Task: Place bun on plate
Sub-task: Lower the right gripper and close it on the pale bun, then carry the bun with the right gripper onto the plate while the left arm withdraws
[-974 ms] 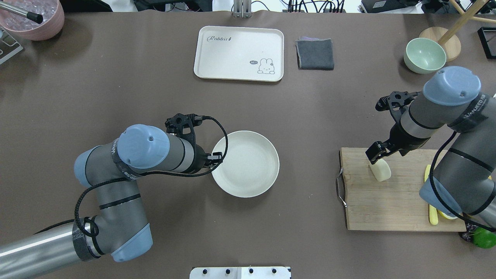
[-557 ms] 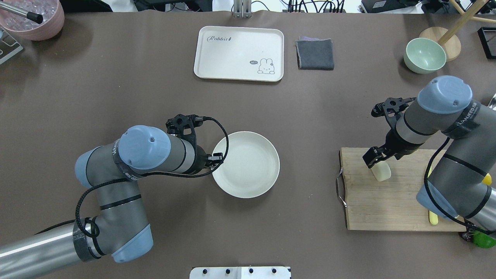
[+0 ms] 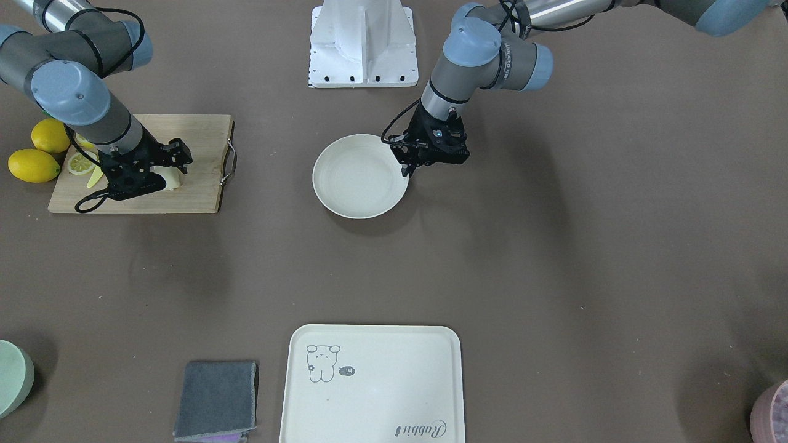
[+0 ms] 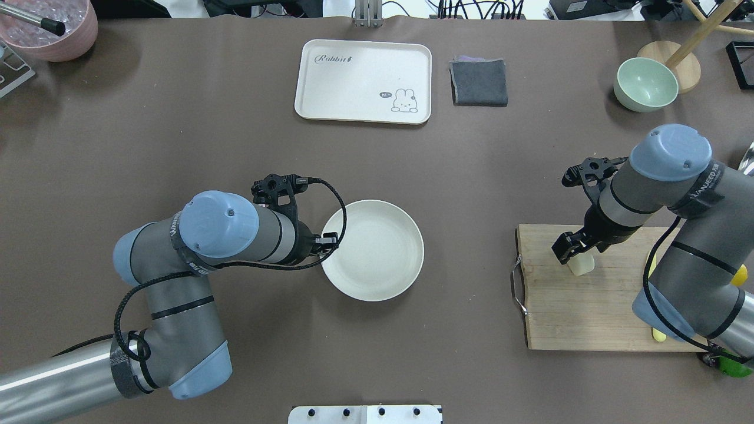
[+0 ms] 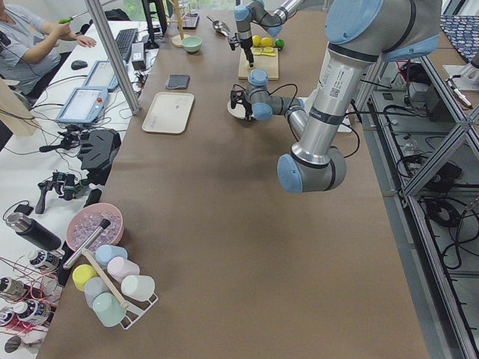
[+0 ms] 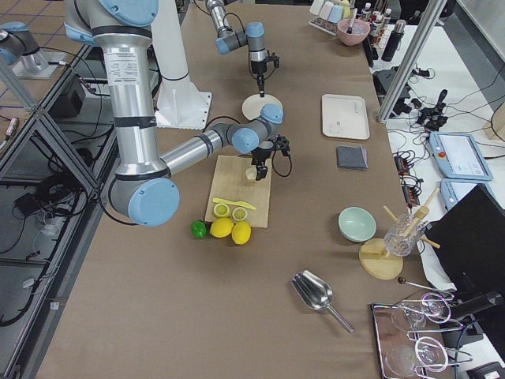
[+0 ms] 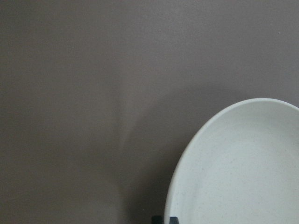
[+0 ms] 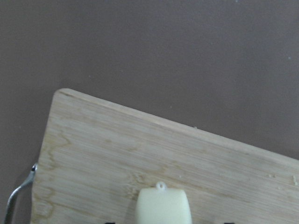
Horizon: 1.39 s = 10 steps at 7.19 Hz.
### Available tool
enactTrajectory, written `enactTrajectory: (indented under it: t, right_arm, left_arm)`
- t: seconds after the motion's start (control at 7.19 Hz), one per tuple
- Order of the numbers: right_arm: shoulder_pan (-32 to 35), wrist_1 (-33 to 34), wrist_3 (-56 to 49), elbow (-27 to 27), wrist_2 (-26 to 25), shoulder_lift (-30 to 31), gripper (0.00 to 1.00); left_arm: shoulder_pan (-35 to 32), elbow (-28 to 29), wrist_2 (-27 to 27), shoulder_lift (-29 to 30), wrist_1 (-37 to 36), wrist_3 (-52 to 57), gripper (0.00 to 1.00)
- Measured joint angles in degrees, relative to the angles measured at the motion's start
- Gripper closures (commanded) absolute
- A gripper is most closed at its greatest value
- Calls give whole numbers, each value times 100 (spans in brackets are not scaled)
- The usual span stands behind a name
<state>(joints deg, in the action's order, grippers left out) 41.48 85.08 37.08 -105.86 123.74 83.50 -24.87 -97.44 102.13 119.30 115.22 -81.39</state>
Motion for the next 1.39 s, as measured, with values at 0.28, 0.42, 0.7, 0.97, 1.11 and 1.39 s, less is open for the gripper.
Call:
enactTrajectory:
  t: [0.28, 0.42, 0.7, 0.97, 1.11, 1.39]
  right_arm:
    - [-13, 0, -1, 32, -1, 5, 44]
    - [-15, 0, 0, 24, 5, 3, 51]
    - [-16, 0, 1, -14, 25, -12, 57]
    - [-9, 21, 7, -110, 69, -46, 58]
    - [39, 49, 11, -165, 168, -84, 58]
    - [217, 84, 138, -135, 343, -449, 57]
  left_arm:
    - [0, 1, 6, -3, 0, 0, 12]
    - [0, 6, 8, -3, 0, 0, 3]
    - [-5, -2, 3, 4, 6, 0, 3]
    - [-69, -134, 6, -34, 12, 8, 3]
    - [-174, -266, 18, -96, 9, 16, 3]
    - [-516, -709, 56, -662, 9, 93, 3]
